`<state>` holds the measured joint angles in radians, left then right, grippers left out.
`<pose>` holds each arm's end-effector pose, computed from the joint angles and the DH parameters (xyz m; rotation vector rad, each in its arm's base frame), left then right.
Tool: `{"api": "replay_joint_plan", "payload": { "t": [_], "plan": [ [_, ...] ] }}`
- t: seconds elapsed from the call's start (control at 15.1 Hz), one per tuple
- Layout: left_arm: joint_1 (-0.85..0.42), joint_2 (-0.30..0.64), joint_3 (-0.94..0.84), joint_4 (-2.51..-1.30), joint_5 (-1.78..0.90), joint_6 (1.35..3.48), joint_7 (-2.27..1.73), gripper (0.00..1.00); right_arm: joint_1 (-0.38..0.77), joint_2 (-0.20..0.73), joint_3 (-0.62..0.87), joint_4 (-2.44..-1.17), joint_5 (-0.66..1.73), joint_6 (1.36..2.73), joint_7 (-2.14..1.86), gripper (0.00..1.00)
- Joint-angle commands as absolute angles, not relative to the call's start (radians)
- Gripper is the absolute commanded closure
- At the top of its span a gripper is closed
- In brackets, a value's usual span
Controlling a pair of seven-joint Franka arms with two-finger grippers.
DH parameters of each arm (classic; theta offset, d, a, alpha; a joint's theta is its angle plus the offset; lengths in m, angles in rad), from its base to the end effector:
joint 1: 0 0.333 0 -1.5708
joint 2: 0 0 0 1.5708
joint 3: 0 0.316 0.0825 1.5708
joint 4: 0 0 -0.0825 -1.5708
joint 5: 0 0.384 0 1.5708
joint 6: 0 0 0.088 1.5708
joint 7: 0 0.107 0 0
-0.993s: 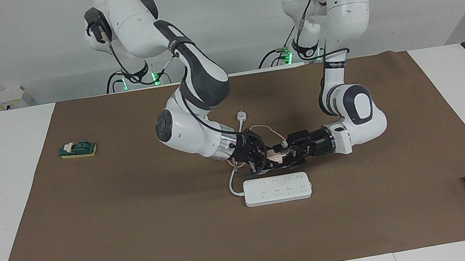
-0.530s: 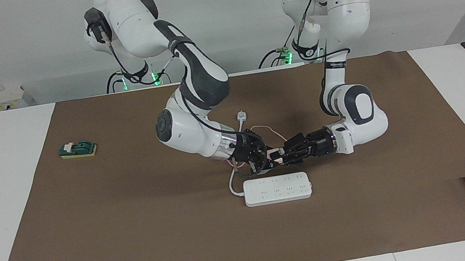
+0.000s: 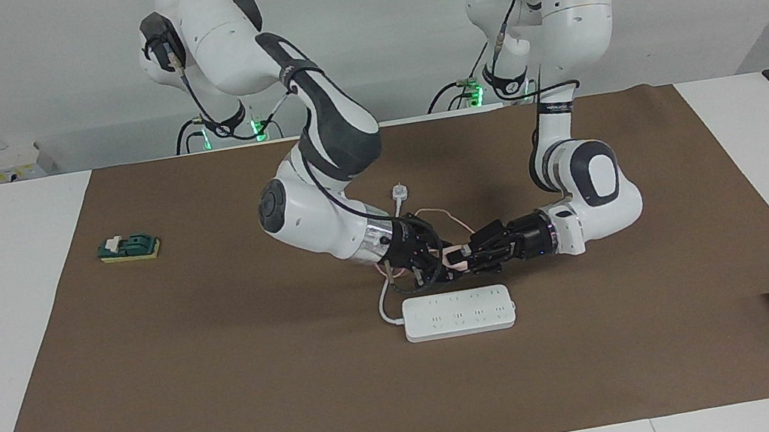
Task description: Plug charger into power strip
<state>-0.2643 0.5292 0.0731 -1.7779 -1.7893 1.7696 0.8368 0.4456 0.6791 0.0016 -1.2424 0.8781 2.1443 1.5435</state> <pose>0.6328 -0.2153 0.3069 1.5827 0.0042 0.1399 0.6771 0.3603 0.4020 -1.7824 1.6808 0.7059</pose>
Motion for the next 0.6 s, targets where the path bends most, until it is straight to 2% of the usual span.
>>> {"api": "replay_joint_plan", "payload": {
  "t": [0.0, 0.33, 0.53],
  "plan": [
    [-0.249, 0.541, 0.072, -1.753, -1.795, 1.746, 0.835, 1.0, 0.442, 0.696, -0.003, -1.216, 0.891, 2.149, 1.565, 0.0],
    [-0.247, 0.532, 0.081, -1.732, -1.767, 1.755, 0.784, 1.0, 0.368, 0.687, -0.005, -1.215, 0.891, 2.09, 1.568, 0.0],
    [-0.221, 0.529, 0.081, -1.657, -1.666, 1.755, 0.665, 1.0, 0.299, 0.657, -0.015, -1.213, 0.881, 2.025, 1.568, 0.0]
  ]
}}
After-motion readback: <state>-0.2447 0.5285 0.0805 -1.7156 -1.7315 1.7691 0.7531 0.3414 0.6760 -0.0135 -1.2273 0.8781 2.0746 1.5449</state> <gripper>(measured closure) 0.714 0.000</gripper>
